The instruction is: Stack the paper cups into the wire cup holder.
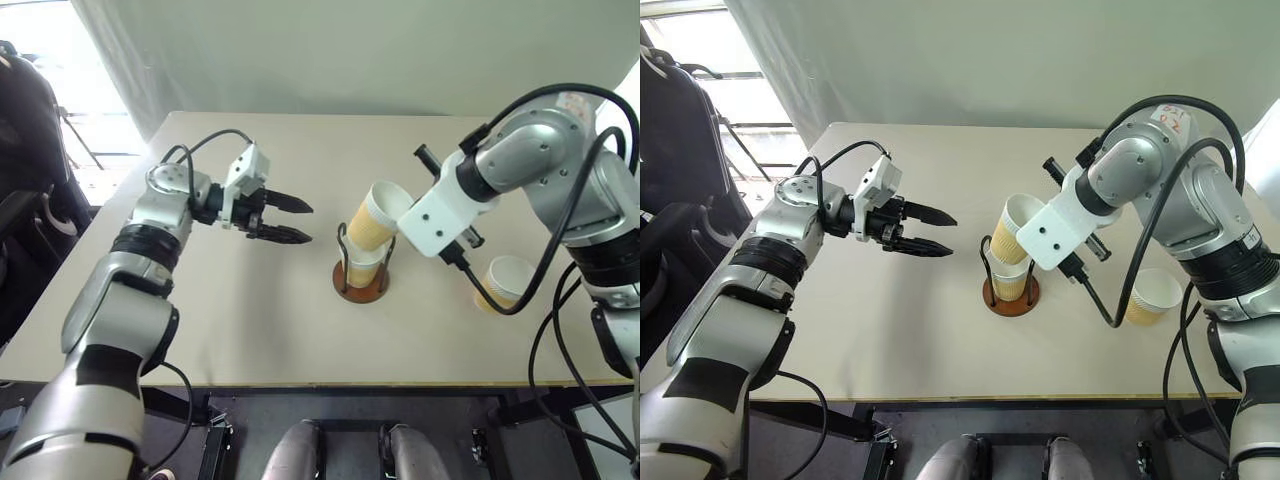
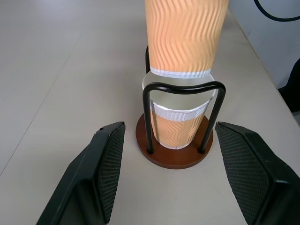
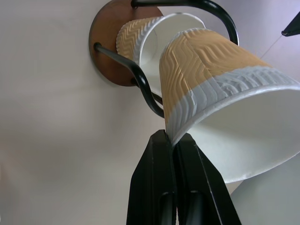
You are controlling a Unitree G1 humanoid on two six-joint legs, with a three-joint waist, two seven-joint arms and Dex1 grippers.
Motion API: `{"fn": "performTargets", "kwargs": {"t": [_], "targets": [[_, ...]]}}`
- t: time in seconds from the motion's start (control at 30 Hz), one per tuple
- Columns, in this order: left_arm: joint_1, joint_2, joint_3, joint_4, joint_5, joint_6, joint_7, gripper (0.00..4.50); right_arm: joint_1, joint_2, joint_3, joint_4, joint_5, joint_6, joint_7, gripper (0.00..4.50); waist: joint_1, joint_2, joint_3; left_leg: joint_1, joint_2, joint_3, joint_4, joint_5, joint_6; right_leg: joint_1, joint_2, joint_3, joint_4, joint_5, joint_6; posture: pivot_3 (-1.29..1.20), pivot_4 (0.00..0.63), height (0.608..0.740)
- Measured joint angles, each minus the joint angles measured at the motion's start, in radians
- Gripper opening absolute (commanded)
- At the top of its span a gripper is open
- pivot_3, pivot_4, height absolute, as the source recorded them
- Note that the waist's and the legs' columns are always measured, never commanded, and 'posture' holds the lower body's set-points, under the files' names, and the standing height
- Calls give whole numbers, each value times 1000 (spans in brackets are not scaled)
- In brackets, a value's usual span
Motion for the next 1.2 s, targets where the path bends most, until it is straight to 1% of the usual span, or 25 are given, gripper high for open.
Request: {"fn": "performTargets", "kwargs": {"t": [0.4,0.97,1.07,1.13,1.2], "targets": [[0,10,0,0,0,-1,0,3306,0,28,2,21,-19,-43,-2,11,0,0,0,0,0,0,0,0,0,0,0,0,0,0,0,0,150,740],[1,22,0,-16,0,6,0,3306,0,36,2,64,-41,-135,-3,11,0,0,0,0,0,0,0,0,0,0,0,0,0,0,0,0,150,740],[1,22,0,-30,-1,16,0,3306,0,40,2,67,-41,-140,-5,594,0,0,0,0,0,0,0,0,0,0,0,0,0,0,0,0,150,740],[1,22,0,-31,-1,18,0,3306,0,44,2,69,-45,-140,-7,1215,0,0,0,0,0,0,0,0,0,0,0,0,0,0,0,0,150,740],[1,22,0,-32,-1,19,0,3306,0,49,2,70,-50,-141,-12,1927,0,0,0,0,0,0,0,0,0,0,0,0,0,0,0,0,150,740]]}}
